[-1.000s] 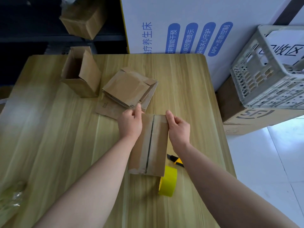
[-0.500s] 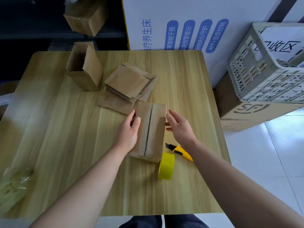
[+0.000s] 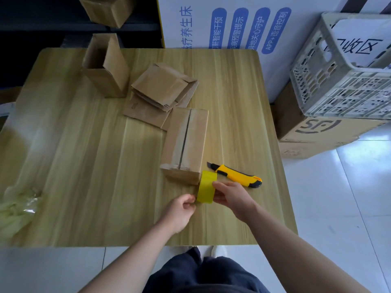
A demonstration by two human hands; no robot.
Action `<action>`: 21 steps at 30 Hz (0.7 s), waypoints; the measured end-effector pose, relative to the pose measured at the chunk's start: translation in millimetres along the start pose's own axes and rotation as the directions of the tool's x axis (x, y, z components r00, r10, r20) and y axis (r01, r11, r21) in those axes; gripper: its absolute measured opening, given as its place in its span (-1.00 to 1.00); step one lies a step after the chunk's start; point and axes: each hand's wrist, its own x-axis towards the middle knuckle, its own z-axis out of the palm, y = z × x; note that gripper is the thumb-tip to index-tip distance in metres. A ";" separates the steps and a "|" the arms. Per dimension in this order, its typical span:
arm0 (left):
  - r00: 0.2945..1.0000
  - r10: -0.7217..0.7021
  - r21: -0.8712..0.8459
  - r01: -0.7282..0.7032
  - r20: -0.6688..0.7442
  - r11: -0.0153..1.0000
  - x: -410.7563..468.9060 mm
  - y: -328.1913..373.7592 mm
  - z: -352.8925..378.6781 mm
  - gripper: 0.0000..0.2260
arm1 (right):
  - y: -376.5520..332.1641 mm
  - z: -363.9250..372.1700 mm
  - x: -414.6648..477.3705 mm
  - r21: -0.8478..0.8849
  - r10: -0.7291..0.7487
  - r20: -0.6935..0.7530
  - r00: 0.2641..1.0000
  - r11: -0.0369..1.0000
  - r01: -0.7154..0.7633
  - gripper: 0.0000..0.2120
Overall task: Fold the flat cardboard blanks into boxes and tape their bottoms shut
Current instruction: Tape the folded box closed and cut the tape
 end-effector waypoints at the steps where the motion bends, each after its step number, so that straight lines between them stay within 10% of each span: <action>1: 1.000 -0.012 -0.037 0.012 -0.007 0.999 -1.8 2.4 2.5 -0.71 | -0.9 -2.5 -0.8 0.078 0.023 0.005 1.000 0.997 -0.023 -0.83; 8: 0.989 0.105 -0.255 -0.127 -0.101 0.959 -21.9 21.3 24.7 -0.55 | -0.4 -42.5 -16.0 0.517 0.125 0.080 0.989 0.843 -0.149 -0.74; 21: 0.963 0.240 -0.558 -0.267 -0.124 0.785 -51.4 68.6 45.7 -0.50 | 3.1 -77.4 -43.0 0.591 0.033 0.186 0.982 0.795 -0.138 -0.76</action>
